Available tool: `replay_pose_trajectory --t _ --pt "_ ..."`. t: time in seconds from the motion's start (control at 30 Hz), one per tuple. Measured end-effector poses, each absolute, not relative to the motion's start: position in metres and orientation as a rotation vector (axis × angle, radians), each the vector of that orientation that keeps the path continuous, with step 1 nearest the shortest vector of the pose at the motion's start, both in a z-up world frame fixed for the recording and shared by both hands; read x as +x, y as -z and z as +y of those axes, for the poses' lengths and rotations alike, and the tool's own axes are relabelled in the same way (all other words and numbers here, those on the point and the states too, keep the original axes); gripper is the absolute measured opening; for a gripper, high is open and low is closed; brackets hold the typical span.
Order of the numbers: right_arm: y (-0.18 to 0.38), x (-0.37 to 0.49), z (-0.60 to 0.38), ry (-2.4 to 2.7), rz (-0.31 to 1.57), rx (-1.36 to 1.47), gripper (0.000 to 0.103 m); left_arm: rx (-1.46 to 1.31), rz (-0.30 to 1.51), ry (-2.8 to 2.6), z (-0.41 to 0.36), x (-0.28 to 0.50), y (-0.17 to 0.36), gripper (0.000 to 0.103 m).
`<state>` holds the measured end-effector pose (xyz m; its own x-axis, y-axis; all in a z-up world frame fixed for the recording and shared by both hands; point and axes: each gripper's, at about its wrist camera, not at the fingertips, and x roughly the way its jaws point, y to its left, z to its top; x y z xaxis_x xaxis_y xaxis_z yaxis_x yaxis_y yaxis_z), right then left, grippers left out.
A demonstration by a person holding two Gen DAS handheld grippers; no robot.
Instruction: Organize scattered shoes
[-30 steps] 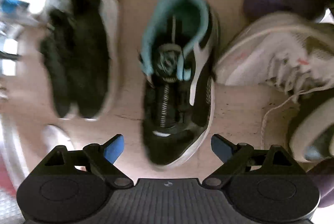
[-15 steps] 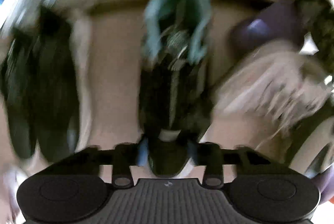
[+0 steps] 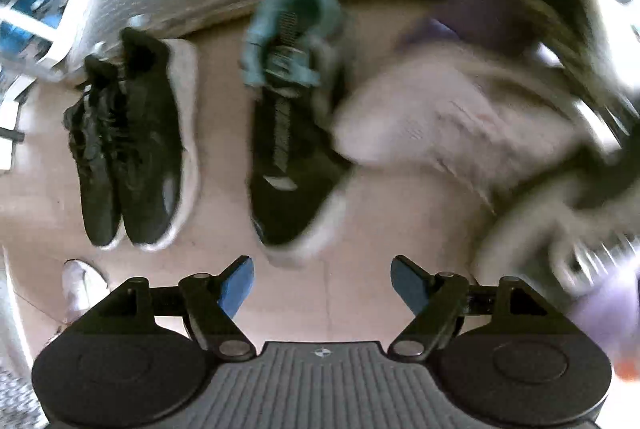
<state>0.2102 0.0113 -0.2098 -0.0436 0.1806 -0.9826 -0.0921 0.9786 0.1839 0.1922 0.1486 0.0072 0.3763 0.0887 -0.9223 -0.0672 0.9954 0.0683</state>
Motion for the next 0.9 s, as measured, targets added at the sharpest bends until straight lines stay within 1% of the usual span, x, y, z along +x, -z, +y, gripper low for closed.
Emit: replay_pose_trajectory --t 0.1,0.2,0.27,0.33,0.37,0.4,0.43,0.47,0.57,0.63,0.73,0.8,0.9 --pt "0.164 0.214 -0.015 -0.213 1.607 0.064 0.077 0.026 1.192 -0.026 0.121 0.194 -0.002 0.098" --pt "0.094 0.241 -0.047 -0.234 1.512 0.008 0.080 0.062 1.195 0.010 0.101 0.196 0.004 0.098" --pt "0.067 0.260 -0.063 -0.239 1.445 -0.025 0.084 0.082 1.202 0.022 0.092 0.198 0.010 0.098" --pt "0.031 0.284 -0.090 -0.223 1.338 -0.041 0.092 0.090 1.210 0.032 0.085 0.201 0.017 0.098" --pt "0.016 0.294 -0.103 -0.211 1.290 -0.038 0.092 0.090 1.216 0.035 0.082 0.203 0.020 0.098" --pt "0.008 0.303 -0.118 -0.186 1.236 0.002 0.092 0.086 1.223 0.039 0.079 0.205 0.023 0.098" --pt "0.001 0.311 -0.138 -0.143 1.170 0.069 0.089 0.078 1.229 0.043 0.076 0.208 0.027 0.098" --pt "0.000 0.314 -0.149 -0.104 1.148 0.113 0.087 0.068 1.234 0.040 0.075 0.211 0.029 0.098" --pt "-0.003 0.329 -0.186 0.061 1.167 0.398 0.085 0.037 1.245 0.033 0.070 0.220 0.032 0.098" --pt "-0.007 0.334 -0.196 -0.001 1.151 0.480 0.086 0.026 1.245 0.044 0.066 0.224 0.033 0.098" --pt "-0.014 0.335 -0.202 0.023 1.137 0.476 0.090 0.049 1.255 0.064 0.056 0.225 0.038 0.098" --pt "-0.018 0.334 -0.204 0.027 1.127 0.466 0.090 0.075 1.269 0.086 0.049 0.224 0.044 0.098" --pt "-0.016 0.333 -0.206 -0.010 1.163 0.506 0.090 0.105 1.294 0.124 0.039 0.220 0.054 0.098"
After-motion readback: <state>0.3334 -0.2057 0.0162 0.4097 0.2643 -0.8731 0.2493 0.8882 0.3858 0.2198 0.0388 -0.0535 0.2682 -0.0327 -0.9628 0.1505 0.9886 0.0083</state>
